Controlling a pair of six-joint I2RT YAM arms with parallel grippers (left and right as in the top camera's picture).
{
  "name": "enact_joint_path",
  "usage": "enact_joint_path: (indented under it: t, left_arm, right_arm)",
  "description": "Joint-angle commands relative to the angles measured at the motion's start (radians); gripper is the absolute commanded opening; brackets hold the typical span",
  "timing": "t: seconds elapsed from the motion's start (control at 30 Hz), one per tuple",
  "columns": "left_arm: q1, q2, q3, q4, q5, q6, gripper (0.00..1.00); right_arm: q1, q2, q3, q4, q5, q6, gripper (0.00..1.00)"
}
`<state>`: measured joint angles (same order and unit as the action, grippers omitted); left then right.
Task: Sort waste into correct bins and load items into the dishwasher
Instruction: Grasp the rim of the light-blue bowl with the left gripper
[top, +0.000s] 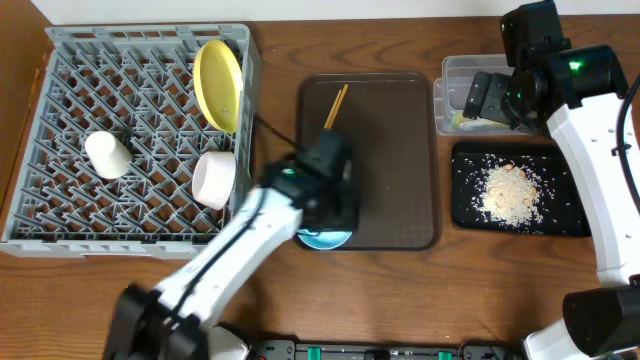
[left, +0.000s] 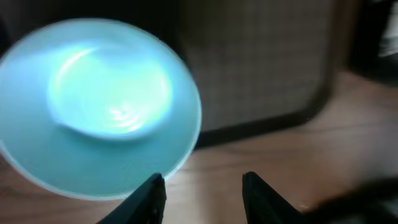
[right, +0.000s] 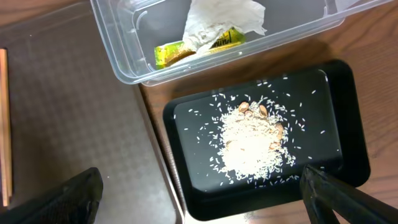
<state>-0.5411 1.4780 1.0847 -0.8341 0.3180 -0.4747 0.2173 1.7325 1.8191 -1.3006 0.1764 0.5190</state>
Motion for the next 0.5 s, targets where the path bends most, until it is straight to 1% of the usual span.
enact_joint_path:
  t: [0.0,0.17,0.33,0.47]
  left_arm:
    - [-0.061,0.127,-0.006,0.014,-0.233,-0.04,0.43]
    - [-0.075,0.213,-0.006,0.059,-0.189,-0.039,0.42]
    - [-0.151,0.231,-0.006,0.094,-0.177,-0.039,0.42]
    - [-0.151,0.226,-0.005,0.096,-0.184,-0.039,0.42]
  right_arm:
    - [-0.001,-0.01,0.003,-0.001,0.01,0.007,0.99]
    - [-0.001,-0.01,0.003,-0.001,0.01,0.008,0.99]
    - [-0.001,-0.01,0.003,-0.001,0.01,0.007,0.99]
    - [-0.001,-0.01,0.003,-0.001,0.01,0.008,0.99]
